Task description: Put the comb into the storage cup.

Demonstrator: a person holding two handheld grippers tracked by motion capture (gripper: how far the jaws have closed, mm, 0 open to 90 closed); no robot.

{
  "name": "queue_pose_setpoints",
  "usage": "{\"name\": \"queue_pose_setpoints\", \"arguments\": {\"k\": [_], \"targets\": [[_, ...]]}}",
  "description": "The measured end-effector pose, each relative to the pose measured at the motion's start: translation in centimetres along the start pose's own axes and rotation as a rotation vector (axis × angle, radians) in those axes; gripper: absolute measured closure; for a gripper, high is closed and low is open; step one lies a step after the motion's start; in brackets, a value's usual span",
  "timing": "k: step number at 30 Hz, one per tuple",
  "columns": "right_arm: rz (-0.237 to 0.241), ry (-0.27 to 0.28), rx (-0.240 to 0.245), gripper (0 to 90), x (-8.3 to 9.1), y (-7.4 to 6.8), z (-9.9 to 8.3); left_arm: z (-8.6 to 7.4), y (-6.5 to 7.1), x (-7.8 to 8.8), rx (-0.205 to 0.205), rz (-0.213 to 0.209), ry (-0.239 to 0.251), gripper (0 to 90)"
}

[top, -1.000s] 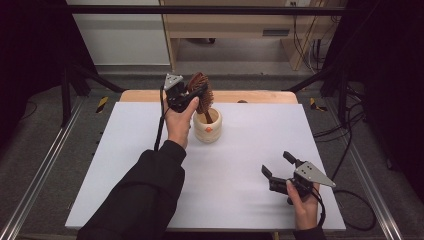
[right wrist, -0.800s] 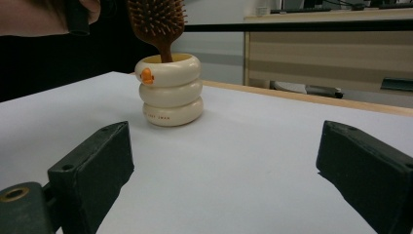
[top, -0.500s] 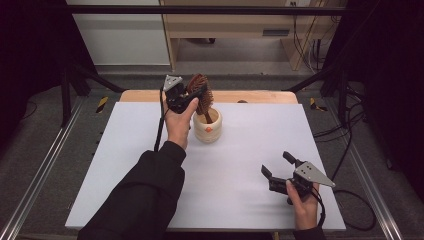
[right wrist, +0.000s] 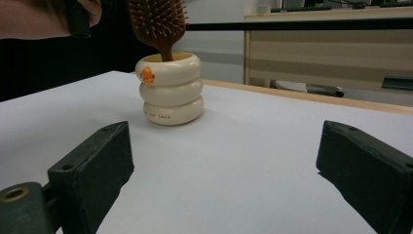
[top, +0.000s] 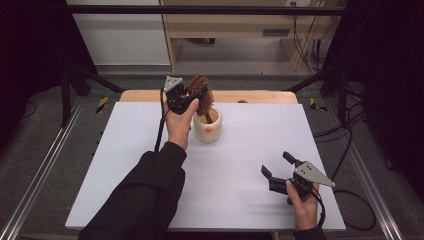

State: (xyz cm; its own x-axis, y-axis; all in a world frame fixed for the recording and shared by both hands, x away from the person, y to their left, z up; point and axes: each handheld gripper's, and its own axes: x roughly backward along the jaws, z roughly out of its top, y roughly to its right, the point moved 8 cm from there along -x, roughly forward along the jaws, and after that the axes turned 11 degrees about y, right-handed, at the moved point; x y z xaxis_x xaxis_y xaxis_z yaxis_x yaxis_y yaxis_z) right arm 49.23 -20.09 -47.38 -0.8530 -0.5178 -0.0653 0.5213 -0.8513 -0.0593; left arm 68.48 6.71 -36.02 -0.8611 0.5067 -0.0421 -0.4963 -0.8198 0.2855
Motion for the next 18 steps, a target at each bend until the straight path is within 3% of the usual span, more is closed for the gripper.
{"name": "queue_pose_setpoints", "arguments": {"k": [18], "targets": [[0.001,0.0,-0.001,6.6,-0.01,0.0,-0.01,-0.25,0.06,-0.06,0.004,-0.001,-0.002,49.7]]}}
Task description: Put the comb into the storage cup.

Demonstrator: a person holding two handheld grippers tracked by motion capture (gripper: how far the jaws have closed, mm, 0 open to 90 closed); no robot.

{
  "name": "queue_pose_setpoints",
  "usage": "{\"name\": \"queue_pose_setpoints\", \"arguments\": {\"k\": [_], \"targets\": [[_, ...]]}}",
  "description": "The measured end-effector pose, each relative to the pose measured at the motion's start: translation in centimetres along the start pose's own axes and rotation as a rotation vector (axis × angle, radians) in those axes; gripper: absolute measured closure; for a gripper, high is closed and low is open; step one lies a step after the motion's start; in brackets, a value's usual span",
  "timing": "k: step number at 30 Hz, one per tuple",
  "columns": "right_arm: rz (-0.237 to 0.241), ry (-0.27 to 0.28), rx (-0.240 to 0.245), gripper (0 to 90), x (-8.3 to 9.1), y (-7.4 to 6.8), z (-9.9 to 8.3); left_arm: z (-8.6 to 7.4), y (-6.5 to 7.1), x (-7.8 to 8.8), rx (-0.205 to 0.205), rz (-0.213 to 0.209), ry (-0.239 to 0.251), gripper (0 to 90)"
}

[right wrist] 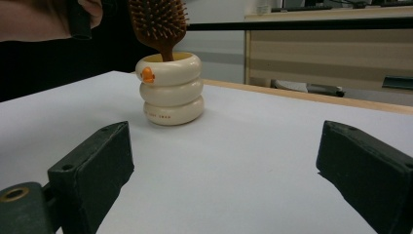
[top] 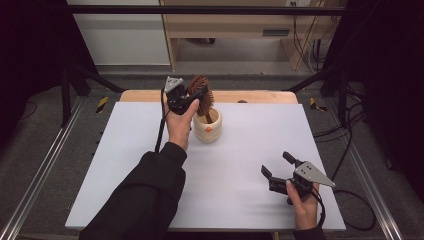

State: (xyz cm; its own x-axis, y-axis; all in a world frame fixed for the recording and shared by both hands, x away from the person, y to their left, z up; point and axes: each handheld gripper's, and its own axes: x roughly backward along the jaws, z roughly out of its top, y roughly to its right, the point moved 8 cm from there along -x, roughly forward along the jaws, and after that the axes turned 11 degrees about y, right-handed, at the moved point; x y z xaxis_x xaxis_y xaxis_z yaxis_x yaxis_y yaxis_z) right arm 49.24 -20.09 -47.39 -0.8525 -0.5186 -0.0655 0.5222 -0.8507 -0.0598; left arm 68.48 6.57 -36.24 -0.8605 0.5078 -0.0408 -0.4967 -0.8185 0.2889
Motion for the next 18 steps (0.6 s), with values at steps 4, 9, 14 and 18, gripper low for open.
{"name": "queue_pose_setpoints", "arguments": {"k": [4,9,14,18], "targets": [[0.001,-0.002,-0.001,6.6,-0.01,-0.04,-0.02,-0.09,0.05,-0.04,0.003,-0.002,0.0,49.7],[0.002,-0.002,0.0,6.6,-0.02,-0.06,-0.02,-0.27,0.08,-0.11,0.002,-0.002,-0.003,49.7],[0.002,-0.002,-0.001,6.6,-0.01,-0.05,-0.02,-0.44,0.23,-0.19,0.001,-0.004,-0.006,49.6],[0.003,-0.003,0.0,6.6,-0.02,-0.07,-0.03,-0.59,0.43,-0.28,0.002,-0.011,-0.008,49.6]]}}
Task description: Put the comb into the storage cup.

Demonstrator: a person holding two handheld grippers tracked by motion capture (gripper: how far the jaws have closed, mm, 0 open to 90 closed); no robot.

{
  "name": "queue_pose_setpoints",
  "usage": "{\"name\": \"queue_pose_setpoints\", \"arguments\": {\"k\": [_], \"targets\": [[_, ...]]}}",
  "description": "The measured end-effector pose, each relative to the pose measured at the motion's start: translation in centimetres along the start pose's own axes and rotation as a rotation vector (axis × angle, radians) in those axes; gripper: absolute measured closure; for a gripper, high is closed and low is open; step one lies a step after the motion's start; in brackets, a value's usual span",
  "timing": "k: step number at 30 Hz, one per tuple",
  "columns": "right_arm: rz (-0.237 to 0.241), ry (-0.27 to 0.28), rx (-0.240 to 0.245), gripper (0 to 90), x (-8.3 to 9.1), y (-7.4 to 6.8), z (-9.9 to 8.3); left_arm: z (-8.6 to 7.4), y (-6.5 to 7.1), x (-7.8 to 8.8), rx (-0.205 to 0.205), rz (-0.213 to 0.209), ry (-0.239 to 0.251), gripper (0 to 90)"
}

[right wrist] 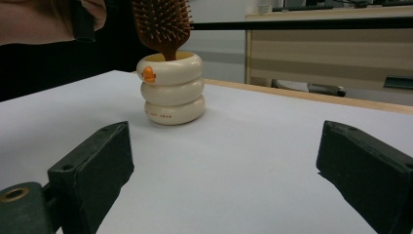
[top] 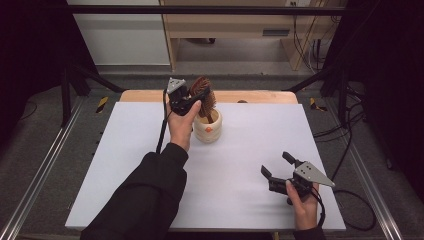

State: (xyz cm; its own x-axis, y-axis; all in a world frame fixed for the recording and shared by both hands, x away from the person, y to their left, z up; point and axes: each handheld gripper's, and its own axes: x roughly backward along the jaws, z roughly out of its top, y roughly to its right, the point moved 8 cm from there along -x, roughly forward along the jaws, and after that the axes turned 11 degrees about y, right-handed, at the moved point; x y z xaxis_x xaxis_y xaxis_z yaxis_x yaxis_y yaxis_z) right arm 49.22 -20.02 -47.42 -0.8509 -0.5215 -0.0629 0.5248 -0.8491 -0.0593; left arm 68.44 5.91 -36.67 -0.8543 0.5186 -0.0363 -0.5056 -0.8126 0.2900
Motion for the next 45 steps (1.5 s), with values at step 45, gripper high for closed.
{"name": "queue_pose_setpoints", "arguments": {"k": [45], "targets": [[0.002,-0.008,-0.004,6.5,-0.04,-0.06,-0.15,-0.52,-0.25,-0.1,0.024,0.002,-0.008,49.3]]}}
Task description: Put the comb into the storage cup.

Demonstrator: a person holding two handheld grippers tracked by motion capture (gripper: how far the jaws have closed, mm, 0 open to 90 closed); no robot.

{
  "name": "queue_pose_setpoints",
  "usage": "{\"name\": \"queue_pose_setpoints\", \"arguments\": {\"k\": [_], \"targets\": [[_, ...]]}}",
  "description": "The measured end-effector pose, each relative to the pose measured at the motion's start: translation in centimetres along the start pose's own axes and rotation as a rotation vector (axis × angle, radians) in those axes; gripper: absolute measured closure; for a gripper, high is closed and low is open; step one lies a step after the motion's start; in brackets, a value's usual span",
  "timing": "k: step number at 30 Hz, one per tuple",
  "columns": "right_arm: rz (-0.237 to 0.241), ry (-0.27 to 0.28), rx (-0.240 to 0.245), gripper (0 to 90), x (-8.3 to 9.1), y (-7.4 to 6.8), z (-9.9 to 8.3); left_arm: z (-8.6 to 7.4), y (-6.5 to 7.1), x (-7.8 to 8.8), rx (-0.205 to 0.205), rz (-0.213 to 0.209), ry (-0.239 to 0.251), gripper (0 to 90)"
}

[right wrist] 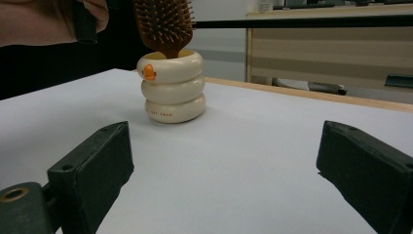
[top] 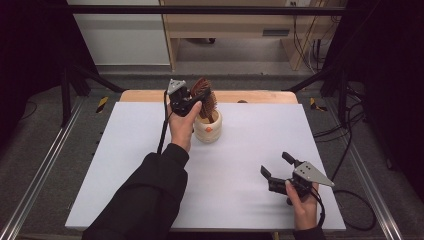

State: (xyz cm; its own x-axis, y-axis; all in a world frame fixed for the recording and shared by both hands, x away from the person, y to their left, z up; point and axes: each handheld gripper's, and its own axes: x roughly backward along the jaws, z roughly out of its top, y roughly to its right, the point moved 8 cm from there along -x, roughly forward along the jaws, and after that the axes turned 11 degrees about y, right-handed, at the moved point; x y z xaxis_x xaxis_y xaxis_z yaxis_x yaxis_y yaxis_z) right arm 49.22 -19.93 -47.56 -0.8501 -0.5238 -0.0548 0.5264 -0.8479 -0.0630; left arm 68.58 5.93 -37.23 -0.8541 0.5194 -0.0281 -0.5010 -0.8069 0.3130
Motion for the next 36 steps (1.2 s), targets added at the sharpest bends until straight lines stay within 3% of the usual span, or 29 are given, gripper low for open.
{"name": "queue_pose_setpoints", "arguments": {"k": [36], "targets": [[0.002,-0.01,0.0,6.3,-0.1,-0.1,-0.2,-0.1,-1.3,0.5,0.036,0.008,0.001,48.2]]}}
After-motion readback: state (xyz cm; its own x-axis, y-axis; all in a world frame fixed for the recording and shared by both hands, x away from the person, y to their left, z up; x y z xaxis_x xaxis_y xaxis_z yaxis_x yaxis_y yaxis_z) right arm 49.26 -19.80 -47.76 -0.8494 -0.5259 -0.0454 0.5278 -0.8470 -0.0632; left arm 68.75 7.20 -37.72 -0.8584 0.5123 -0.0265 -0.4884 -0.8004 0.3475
